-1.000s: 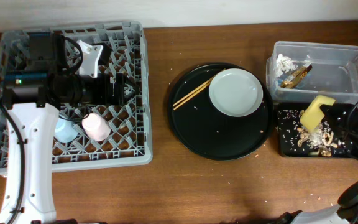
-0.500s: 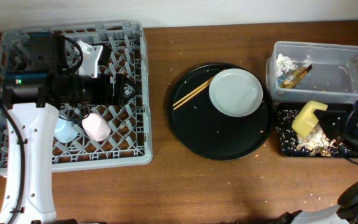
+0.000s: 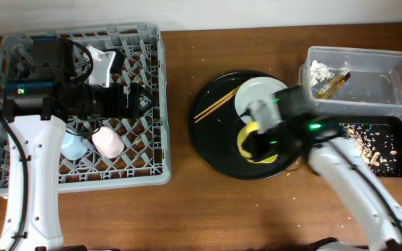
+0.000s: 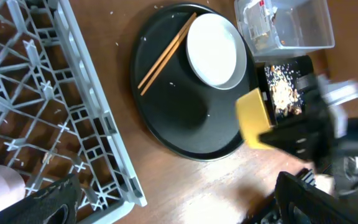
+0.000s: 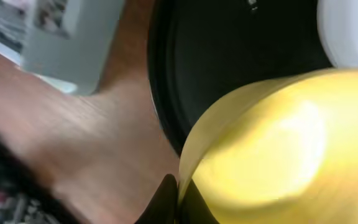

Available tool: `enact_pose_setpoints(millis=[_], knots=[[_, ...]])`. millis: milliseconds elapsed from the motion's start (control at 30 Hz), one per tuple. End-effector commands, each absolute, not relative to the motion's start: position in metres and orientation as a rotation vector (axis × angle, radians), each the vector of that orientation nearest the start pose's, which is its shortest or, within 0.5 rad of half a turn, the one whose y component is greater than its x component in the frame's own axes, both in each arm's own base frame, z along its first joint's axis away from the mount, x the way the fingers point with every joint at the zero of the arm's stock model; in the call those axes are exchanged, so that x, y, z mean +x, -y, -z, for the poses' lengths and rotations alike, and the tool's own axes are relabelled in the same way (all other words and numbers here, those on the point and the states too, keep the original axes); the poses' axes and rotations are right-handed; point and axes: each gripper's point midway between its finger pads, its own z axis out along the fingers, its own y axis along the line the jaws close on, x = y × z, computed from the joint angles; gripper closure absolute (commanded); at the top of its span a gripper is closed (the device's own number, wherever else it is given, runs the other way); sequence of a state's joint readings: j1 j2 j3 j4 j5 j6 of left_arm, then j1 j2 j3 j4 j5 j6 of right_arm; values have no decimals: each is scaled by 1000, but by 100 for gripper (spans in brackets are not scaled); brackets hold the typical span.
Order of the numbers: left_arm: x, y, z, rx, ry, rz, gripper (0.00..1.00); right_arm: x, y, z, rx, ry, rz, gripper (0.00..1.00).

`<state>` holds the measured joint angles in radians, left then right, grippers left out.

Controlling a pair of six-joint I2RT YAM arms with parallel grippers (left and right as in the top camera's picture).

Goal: Sort waste into correct bins and load items into the dishwasher rack
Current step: 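Set the empty yellow bowl back on the round tray with right gripper, then grasp a wooden chopstick with left gripper and place it in the rack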

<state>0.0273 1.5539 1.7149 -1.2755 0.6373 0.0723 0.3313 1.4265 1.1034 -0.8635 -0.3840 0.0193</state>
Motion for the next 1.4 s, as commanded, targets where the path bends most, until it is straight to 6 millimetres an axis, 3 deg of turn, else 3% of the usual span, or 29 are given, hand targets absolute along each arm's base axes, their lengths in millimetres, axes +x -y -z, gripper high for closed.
enact_pose_setpoints(millis=[0,33,67,100,133,200,267,300,367,467,500,633,700,867,1067,1133,1233,1267,1367], knots=[[344,94,-293,287,-2513,797,1,292,-178,-108,-555,-2757,-313,96],[344,94,-293,288,-2510,796,1,289,-189,-90,-586,-2790,-272,96],[345,94,-294,289,-2507,795,1,294,-179,-81,-509,-2820,-178,87],[345,95,-294,296,-2507,797,1,293,-177,-80,-498,-2830,-182,55],[344,102,-294,323,-2502,802,1,295,-174,-95,-480,-2807,-185,44],[346,128,-289,443,-2496,727,5,305,-155,-138,-298,-2763,-216,43],[366,147,-261,506,-2548,397,5,314,-122,-195,-74,-2647,-390,37],[375,161,-244,556,-2561,305,6,314,-109,-206,-17,-2618,-432,37],[399,186,-204,622,-2581,204,11,307,-82,-210,99,-2632,-428,37],[450,246,-123,767,-2513,220,39,297,-72,-193,137,-2725,-403,37],[459,254,-102,816,-2494,210,48,296,-72,-192,138,-2733,-402,37],[482,266,-45,934,-2444,172,51,296,-72,-192,139,-2733,-402,37],[492,271,-36,935,-2411,173,60,296,-72,-192,139,-2733,-402,37],[491,270,-7,947,-2446,169,70,297,-72,-192,137,-2729,-402,37],[480,265,8,968,-2508,163,74,297,-72,-192,137,-2729,-402,37],[480,265,4,966,-2504,162,73,297,-72,-192,138,-2729,-402,37],[489,271,-42,935,-2421,183,61,297,-72,-192,137,-2729,-402,37],[488,273,-45,940,-2418,202,59,297,-72,-192,138,-2729,-402,37],[479,273,-28,964,-2465,221,59,297,-72,-192,137,-2729,-402,37]])
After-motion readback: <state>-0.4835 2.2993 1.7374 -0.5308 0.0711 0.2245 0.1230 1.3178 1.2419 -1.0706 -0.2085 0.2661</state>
